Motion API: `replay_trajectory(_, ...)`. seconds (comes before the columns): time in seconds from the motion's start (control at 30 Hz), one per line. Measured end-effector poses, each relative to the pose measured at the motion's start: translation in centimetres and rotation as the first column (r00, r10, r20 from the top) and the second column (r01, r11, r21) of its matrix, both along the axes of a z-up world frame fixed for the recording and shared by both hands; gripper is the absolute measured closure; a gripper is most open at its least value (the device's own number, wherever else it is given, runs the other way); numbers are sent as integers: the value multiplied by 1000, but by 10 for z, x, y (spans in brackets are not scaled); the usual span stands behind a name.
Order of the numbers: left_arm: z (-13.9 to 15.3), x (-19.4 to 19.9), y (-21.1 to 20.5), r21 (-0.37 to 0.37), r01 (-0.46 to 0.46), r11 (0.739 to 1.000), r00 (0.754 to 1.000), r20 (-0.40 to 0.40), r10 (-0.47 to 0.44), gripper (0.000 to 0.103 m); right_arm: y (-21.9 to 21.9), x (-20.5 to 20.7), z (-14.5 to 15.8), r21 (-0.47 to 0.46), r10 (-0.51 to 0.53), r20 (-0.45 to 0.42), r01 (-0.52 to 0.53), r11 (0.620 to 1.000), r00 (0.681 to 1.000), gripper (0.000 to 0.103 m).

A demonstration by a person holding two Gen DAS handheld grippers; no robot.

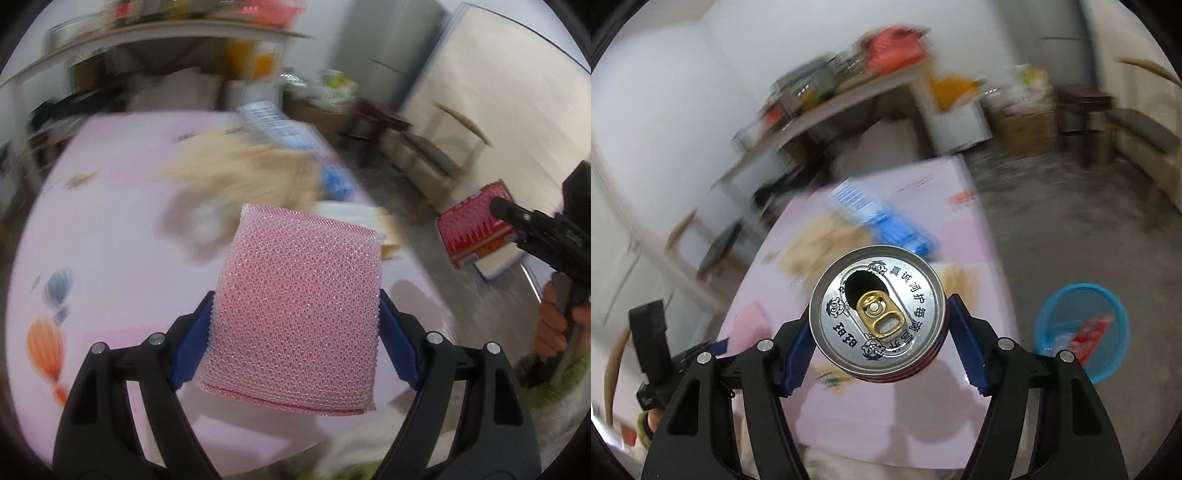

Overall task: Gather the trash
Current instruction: 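Carry sponge and can over the blue wastebasket and open both tools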

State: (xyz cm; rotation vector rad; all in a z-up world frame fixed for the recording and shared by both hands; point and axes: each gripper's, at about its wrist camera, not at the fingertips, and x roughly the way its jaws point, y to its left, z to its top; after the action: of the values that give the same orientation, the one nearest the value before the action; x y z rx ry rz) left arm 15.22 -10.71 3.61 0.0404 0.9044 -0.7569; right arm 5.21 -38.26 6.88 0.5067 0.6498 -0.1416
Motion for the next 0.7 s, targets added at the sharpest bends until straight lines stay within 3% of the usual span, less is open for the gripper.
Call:
replay_trajectory(0.1,14,-6,-63,-17,159,987,987,-10,-159,24,-55,-39,-7,40,-159,1,159,986,987,37)
replay_trajectory(0.3,6,-12,-189,-27,372,928,920,-126,-372,23,-137,-89,-60,186,-341,-87,351,918,936,37)
replay_trajectory(0.4,-18,-4,-251,-9,402,915,887,-243,-392,23,-168,-98,-96,244,-385,-154,412,878,910,37)
replay_trajectory(0.47,-36,3,-286,24,402,915,879,-289,-378,23,-186,-99,-120,277,-398,-192,438,855,897,37)
replay_trajectory(0.6,-66,17,-345,85,388,918,878,-337,-340,20,-215,-88,-153,324,-407,-240,468,822,881,37)
replay_trajectory(0.7,-80,35,-375,96,341,935,889,-356,-287,15,-240,-73,-168,324,-426,-270,498,804,864,37)
